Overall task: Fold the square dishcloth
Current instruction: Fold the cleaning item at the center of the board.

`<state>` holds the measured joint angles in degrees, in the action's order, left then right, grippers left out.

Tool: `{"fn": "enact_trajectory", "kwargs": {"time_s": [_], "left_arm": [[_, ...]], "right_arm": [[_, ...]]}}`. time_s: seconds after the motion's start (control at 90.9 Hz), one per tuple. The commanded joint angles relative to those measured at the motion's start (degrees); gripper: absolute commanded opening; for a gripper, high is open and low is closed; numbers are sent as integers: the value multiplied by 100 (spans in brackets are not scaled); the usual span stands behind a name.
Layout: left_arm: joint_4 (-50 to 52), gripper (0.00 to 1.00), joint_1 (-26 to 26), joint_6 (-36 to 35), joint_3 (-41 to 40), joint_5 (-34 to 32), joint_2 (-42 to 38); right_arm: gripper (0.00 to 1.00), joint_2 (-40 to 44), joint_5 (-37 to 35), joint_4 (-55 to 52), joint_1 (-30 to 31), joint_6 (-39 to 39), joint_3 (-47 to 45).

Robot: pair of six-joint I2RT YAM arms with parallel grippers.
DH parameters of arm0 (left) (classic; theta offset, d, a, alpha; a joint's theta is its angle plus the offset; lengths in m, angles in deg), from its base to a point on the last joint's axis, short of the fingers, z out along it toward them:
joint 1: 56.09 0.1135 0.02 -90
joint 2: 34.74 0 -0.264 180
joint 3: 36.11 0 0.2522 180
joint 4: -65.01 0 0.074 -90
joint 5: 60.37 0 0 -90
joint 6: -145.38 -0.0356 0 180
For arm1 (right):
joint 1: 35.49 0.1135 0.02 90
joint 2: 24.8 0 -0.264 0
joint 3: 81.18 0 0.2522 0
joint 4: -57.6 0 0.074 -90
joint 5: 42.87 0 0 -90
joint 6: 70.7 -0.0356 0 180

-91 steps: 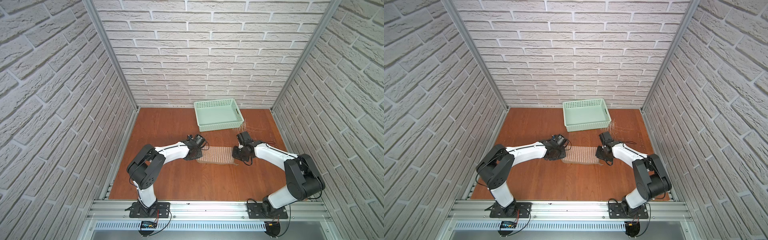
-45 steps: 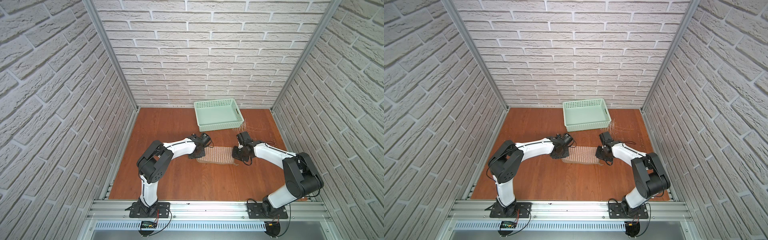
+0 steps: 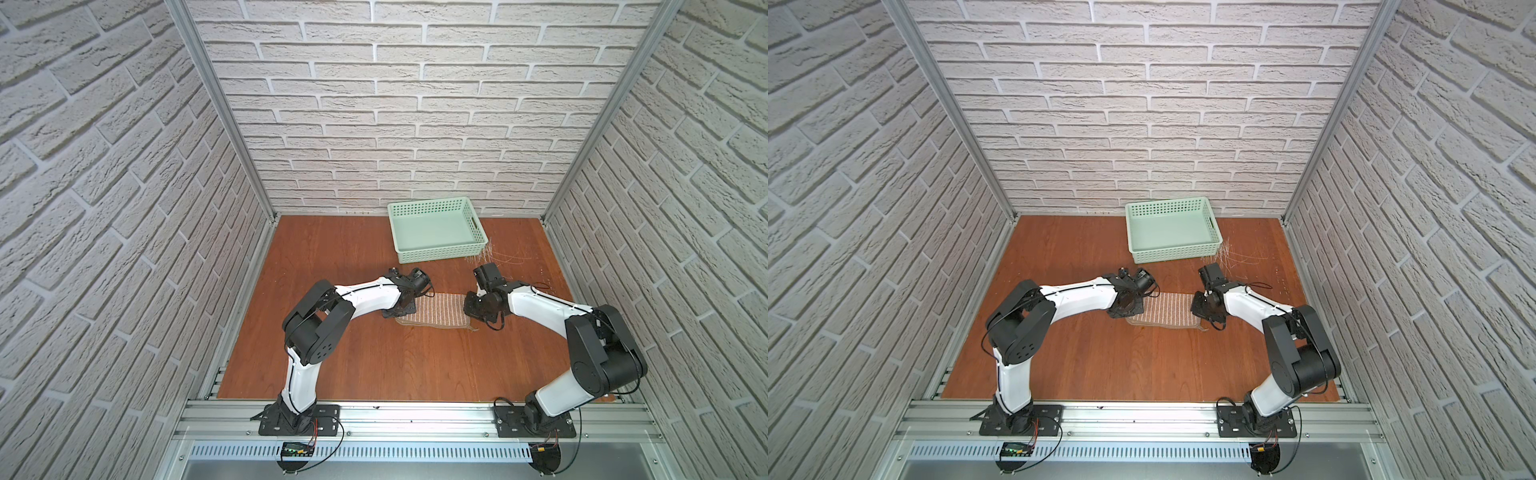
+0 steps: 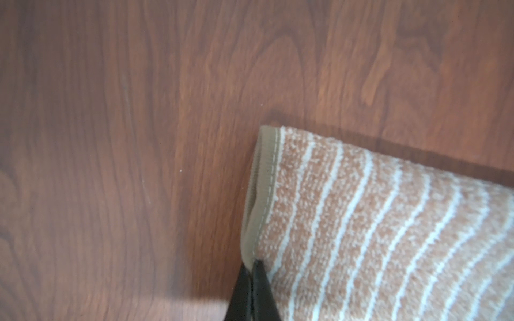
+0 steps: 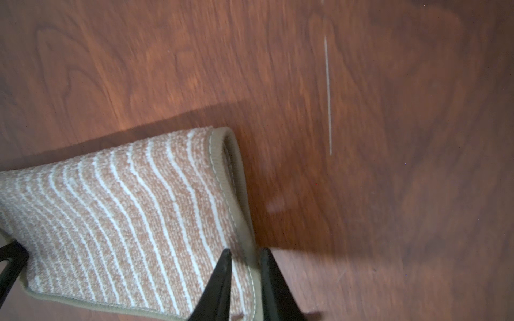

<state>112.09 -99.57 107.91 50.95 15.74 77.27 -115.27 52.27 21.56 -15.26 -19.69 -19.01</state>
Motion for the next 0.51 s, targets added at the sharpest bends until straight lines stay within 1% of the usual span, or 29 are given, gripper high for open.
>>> {"fn": "enact_trajectory", "kwargs": {"time_s": [0.0,0.143,0.253,0.385,0.495], "left_arm": [[751,0,90,20,-529,60,438],[932,0,206,-19,-591,-608,-81],[1057,0,123,-178,-436,-1206,-473],[1481,0,-25,-245,-84,-1843,-663],[1663,0,-129,-226,100,-2011,-759]], "right_arm": [[22,149,10,41,-37,11,-94],[22,197,121,130,-28,32,-142],[21,144,314,227,-19,7,-160],[18,64,596,404,-21,-56,-164],[18,-26,925,609,-10,-105,-140]]}}
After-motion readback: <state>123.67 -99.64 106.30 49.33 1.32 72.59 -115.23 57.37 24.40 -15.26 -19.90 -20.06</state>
